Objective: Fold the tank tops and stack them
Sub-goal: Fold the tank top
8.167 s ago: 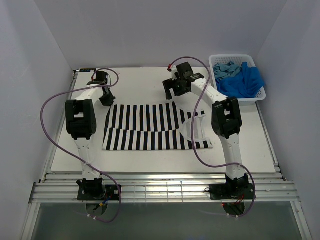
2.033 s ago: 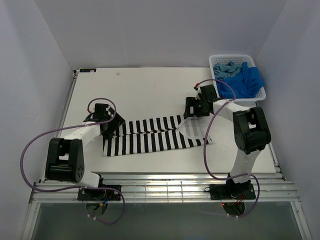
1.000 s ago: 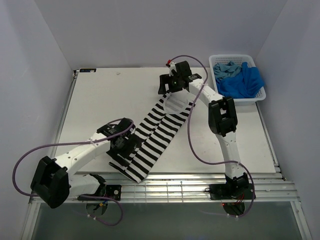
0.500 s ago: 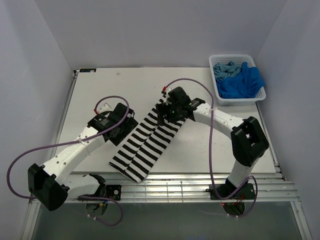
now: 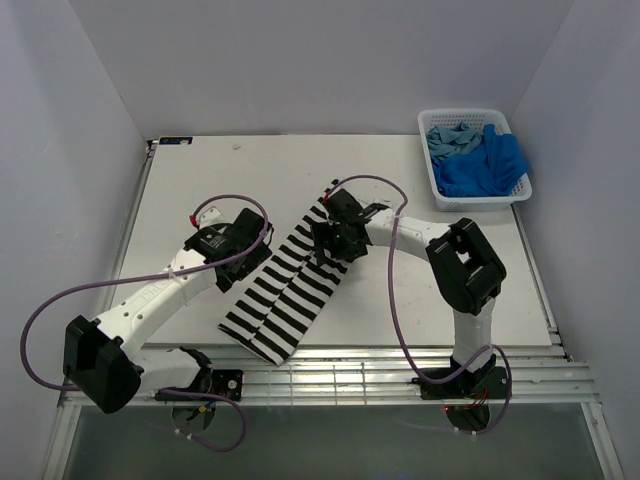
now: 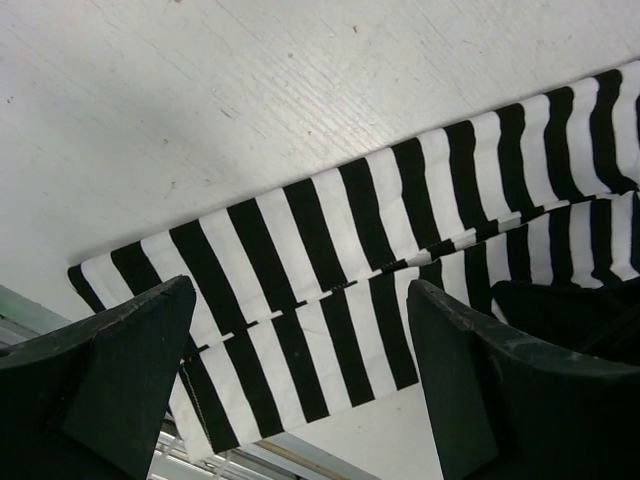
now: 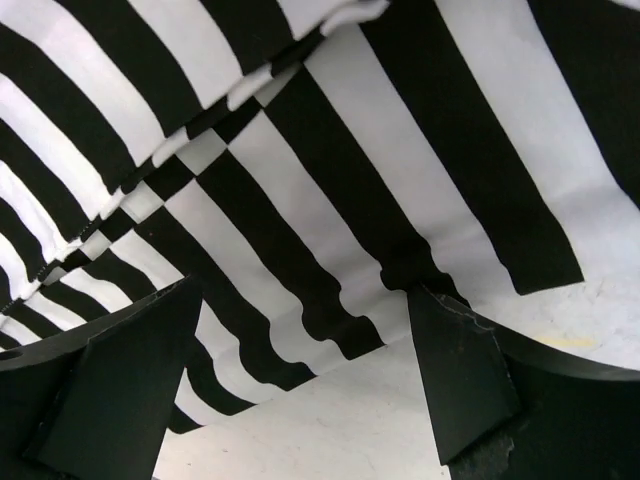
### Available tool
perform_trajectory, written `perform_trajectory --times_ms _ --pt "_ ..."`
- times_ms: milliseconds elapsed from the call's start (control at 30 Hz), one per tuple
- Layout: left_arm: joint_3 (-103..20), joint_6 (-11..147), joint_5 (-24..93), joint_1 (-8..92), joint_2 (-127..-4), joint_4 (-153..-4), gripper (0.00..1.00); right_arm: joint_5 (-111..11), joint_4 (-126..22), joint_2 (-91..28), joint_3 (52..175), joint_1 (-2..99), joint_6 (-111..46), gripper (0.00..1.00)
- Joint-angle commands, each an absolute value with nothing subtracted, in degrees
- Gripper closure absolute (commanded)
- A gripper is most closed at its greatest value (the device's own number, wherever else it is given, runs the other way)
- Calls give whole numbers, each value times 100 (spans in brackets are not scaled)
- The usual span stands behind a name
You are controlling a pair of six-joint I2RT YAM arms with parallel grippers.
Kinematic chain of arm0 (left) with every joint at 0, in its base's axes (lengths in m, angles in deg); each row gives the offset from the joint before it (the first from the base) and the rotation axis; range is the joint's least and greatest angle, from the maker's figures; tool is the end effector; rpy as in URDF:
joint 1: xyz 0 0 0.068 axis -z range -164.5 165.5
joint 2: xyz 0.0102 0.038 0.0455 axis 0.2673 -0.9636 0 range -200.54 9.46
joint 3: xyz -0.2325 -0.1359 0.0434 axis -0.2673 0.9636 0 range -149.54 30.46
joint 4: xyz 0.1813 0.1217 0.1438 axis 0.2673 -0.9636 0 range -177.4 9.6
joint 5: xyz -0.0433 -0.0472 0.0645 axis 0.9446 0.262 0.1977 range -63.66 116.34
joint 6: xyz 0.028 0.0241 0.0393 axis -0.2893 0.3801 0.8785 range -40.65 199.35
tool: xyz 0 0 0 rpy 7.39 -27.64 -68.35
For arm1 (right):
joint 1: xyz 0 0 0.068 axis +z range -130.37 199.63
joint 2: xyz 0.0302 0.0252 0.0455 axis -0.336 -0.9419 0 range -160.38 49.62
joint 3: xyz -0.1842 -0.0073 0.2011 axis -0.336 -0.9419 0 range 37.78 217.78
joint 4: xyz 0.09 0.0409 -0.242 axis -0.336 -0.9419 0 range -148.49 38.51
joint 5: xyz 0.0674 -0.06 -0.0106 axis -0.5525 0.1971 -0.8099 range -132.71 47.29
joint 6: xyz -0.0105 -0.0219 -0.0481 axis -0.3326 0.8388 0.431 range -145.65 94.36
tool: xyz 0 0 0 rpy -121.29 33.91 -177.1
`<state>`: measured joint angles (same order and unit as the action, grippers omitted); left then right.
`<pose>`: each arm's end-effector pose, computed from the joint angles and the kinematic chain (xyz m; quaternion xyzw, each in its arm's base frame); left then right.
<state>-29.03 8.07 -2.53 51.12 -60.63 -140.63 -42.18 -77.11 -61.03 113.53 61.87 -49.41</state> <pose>0.1860 -0.1122 0.2762 -0.3320 0.8963 0.0168 0.2935 0.2980 0.2702 0.1742 -0.1541 0.9547 0.1348 0.2158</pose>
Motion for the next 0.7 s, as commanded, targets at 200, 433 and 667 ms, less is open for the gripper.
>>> perform_trajectory --times_ms 200,433,667 --pt "-2825 1264 -179 4926 -6463 -14026 2 -4964 -7408 -6867 12021 5163 -3990 10" --pt "-2931 2141 514 4873 -6999 -13342 2 -6161 -7714 -8218 13988 4346 -2688 10" --pt "-2632 2758 1543 4873 -6948 -12664 2 -6249 -8075 -8837 15625 4274 -2397 10"
